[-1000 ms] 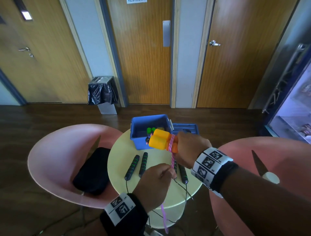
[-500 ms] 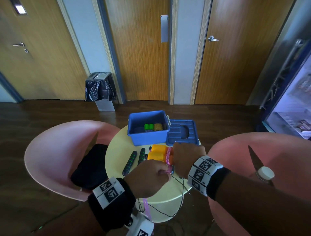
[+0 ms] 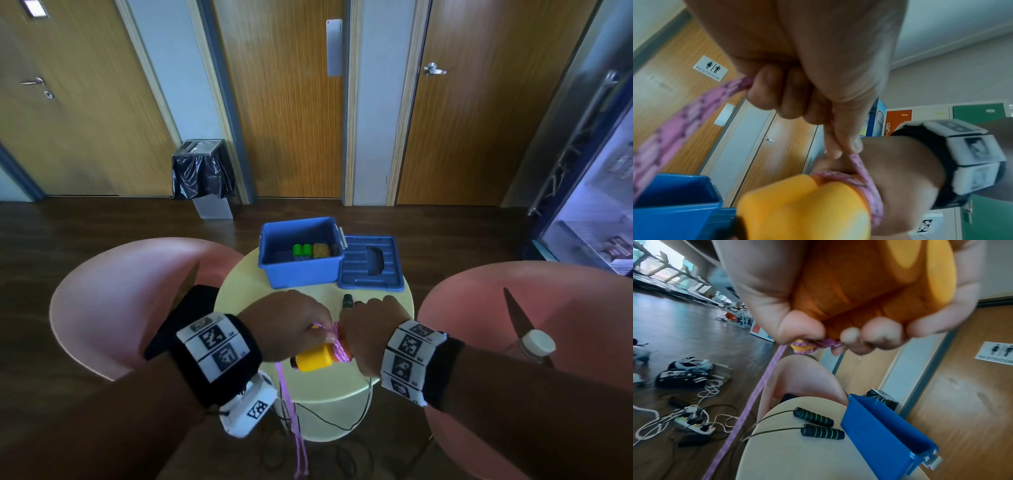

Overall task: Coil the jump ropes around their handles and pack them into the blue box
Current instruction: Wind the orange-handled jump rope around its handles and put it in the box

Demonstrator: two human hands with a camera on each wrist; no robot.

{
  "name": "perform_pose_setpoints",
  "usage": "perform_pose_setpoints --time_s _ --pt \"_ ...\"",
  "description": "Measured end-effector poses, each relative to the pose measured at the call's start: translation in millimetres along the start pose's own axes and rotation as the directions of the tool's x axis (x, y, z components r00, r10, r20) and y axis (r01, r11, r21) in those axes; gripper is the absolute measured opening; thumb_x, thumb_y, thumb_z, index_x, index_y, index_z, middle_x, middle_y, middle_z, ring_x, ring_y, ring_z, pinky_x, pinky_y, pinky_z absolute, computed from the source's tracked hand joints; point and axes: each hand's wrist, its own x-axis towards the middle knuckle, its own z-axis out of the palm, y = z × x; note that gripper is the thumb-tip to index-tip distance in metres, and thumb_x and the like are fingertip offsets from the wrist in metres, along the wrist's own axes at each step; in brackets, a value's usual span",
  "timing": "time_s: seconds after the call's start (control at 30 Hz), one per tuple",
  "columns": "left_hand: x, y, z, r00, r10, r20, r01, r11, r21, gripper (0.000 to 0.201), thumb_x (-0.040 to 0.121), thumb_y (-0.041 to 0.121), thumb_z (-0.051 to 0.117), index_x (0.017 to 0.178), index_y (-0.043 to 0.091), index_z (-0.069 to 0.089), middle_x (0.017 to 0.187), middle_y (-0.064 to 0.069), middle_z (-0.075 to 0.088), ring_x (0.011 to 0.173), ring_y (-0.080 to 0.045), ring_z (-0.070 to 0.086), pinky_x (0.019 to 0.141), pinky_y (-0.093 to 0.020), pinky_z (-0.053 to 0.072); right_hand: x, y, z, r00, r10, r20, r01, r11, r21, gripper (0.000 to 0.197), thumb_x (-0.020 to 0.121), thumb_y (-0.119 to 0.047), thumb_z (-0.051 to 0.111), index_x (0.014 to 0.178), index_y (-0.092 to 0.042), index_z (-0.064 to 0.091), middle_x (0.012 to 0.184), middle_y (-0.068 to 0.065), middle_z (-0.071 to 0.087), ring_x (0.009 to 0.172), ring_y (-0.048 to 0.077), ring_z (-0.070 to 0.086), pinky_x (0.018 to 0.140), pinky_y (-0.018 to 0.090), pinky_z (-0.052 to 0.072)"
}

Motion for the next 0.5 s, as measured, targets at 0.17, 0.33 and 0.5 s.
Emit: perform_pose_setpoints --time_s 0.17,0.33,0.5 --pt "3.2 -8.3 -13.6 0.999 0.037 0.026 -0.033 0.992 -0.125 0.033 0.086 0.060 0.052 0.086 0.034 0.073 0.074 0.014 0.066 0.074 -0.004 0.060 0.069 -0.038 0.050 -14.8 0.0 -12.1 0.993 -0.117 -0.029 0.115 0.991 -0.066 0.033 0.075 -0.027 0.069 0.106 -0.020 0.060 0.091 0.000 0.063 0.084 0.024 0.063 0.078 0.038 0.049" --pt "3.2 -14.2 -21.4 1.000 0.027 0.002 -0.026 0.959 -0.281 0.020 0.089 0.050 0.062 0.069 0.049 0.064 0.071 0.010 0.069 0.068 -0.010 0.065 0.066 -0.040 0.053 -34.9 6.7 -26.3 0.975 -0.206 -0.083 0.201 0.978 -0.063 0.035 0.079 -0.032 0.069 0.110 -0.019 0.057 0.091 0.001 0.061 0.080 0.024 0.061 0.072 0.036 0.047" --pt "7.5 -10.8 -21.6 0.998 0.036 -0.043 -0.051 0.895 -0.443 0.022 0.091 0.023 0.069 0.077 0.039 0.069 0.071 0.024 0.068 0.071 0.004 0.064 0.066 -0.011 0.044 -46.9 14.5 -46.9 0.956 -0.255 -0.143 0.252 0.967 -0.040 0.040 0.082 -0.043 0.061 0.114 -0.021 0.052 0.095 0.000 0.059 0.081 0.022 0.060 0.074 0.036 0.046"
